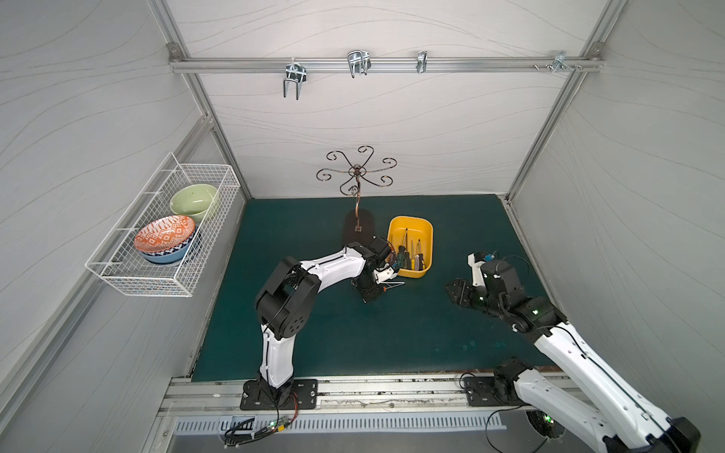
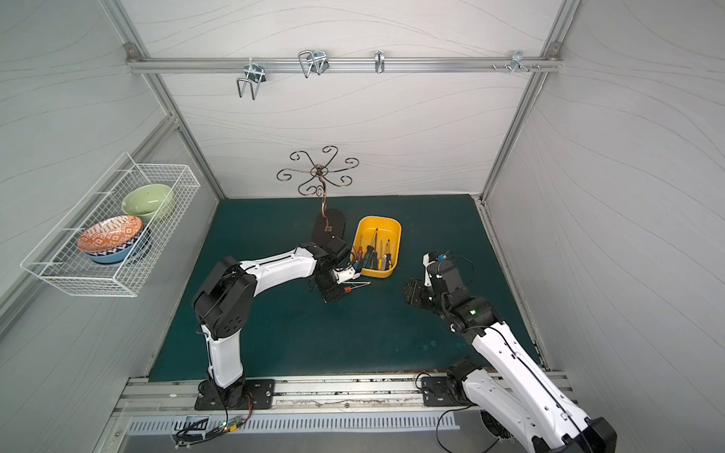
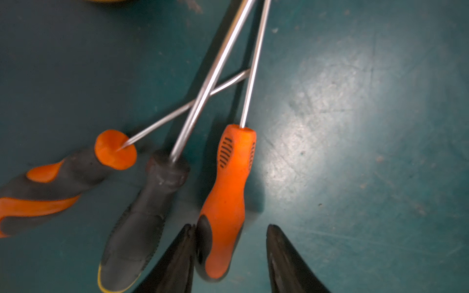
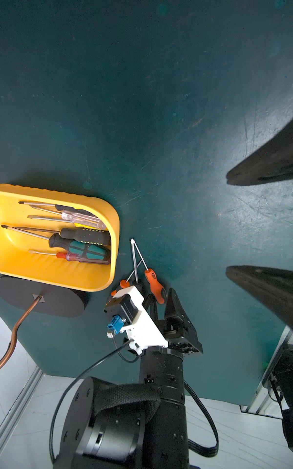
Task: Put the screwdriver on the desktop into the storage box
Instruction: Pick up the screwdriver from the center of the board.
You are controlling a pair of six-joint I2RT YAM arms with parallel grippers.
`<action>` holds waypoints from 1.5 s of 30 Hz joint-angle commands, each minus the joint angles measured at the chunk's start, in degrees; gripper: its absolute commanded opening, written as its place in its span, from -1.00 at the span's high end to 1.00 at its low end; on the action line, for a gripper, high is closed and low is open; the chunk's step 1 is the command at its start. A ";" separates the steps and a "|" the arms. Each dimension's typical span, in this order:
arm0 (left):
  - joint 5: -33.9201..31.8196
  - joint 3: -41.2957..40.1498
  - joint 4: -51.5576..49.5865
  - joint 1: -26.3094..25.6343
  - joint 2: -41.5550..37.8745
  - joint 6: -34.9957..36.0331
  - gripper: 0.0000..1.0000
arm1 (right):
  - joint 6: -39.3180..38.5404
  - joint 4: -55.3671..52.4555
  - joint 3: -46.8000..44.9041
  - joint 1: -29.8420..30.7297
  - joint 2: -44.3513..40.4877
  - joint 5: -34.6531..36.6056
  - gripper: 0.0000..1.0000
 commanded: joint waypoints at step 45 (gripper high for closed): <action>8.63 -11.16 -1.43 -5.65 -15.40 -11.10 1.00 | 0.79 -0.23 0.37 -0.01 -1.71 2.19 -0.09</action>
